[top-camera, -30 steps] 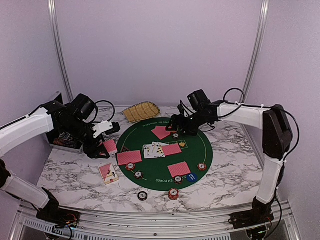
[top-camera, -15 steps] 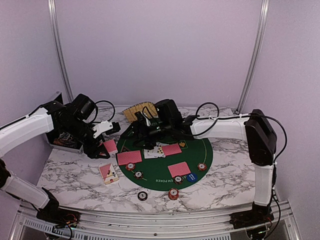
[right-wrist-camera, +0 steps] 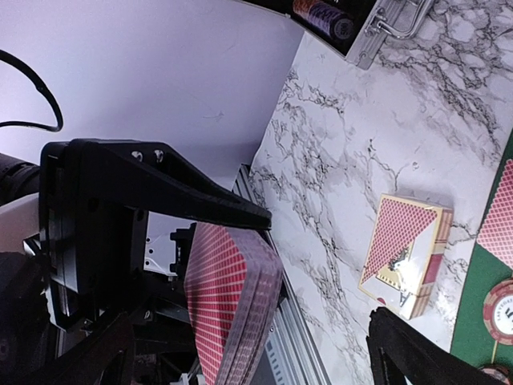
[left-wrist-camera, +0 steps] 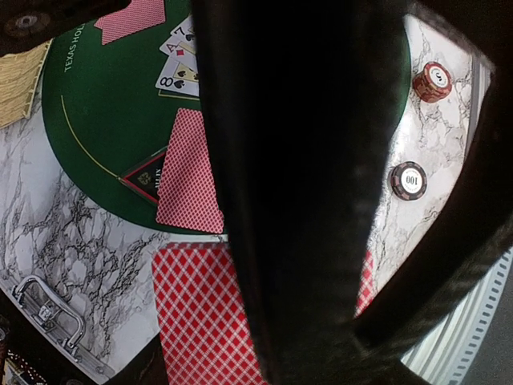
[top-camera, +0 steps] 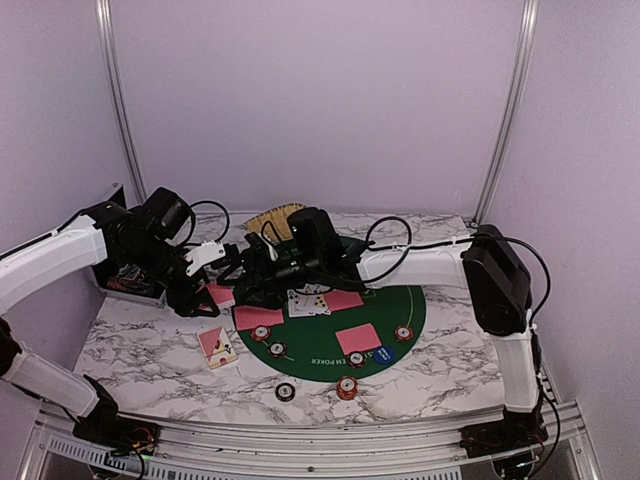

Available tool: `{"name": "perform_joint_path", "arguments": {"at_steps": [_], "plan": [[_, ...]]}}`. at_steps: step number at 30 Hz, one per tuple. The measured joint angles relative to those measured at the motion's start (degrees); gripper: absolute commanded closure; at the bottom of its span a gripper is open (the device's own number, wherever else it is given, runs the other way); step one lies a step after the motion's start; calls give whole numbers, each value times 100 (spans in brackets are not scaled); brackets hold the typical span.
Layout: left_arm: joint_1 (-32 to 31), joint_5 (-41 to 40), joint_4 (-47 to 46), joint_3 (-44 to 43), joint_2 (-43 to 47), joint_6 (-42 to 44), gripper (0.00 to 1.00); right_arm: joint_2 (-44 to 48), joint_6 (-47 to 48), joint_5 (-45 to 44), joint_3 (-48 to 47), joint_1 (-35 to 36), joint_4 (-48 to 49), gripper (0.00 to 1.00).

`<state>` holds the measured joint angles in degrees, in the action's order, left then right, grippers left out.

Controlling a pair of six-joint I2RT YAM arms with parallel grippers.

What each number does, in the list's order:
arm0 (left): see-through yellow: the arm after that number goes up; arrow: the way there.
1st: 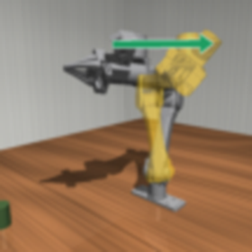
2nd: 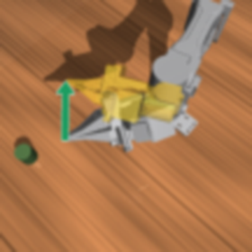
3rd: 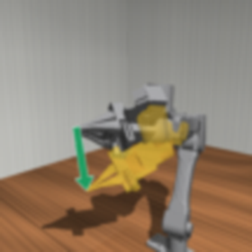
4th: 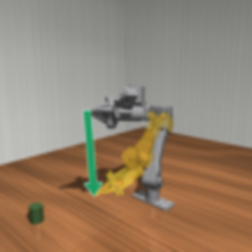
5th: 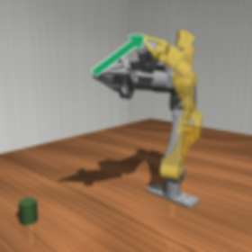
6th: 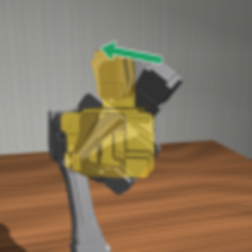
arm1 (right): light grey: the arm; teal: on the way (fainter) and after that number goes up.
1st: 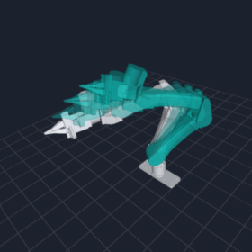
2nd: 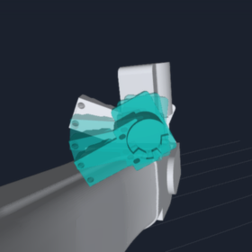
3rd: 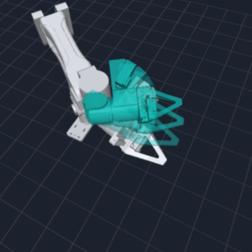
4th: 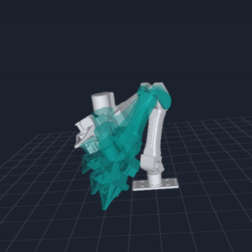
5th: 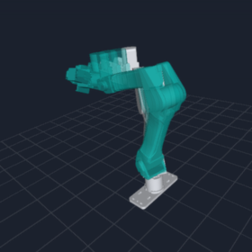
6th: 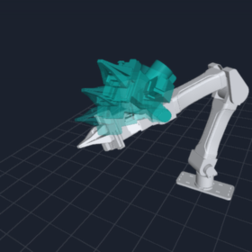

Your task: Distribute texas hold em gaming equipment

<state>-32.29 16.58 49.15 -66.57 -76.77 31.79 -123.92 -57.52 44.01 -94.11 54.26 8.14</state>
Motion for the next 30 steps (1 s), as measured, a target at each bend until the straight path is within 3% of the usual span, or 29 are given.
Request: {"name": "perform_joint_path", "arguments": {"at_steps": [10,18,30], "plan": [[7,57,0,0,0,-46,100,-763,-240,138,-817,203,66,2],[7,98,0,-2,0,-59,100,-1071,-396,225,-1211,289,90,9],[2,96,26,-20,-2,-72,100,-1067,-315,297,-1051,219,26,23]]}}
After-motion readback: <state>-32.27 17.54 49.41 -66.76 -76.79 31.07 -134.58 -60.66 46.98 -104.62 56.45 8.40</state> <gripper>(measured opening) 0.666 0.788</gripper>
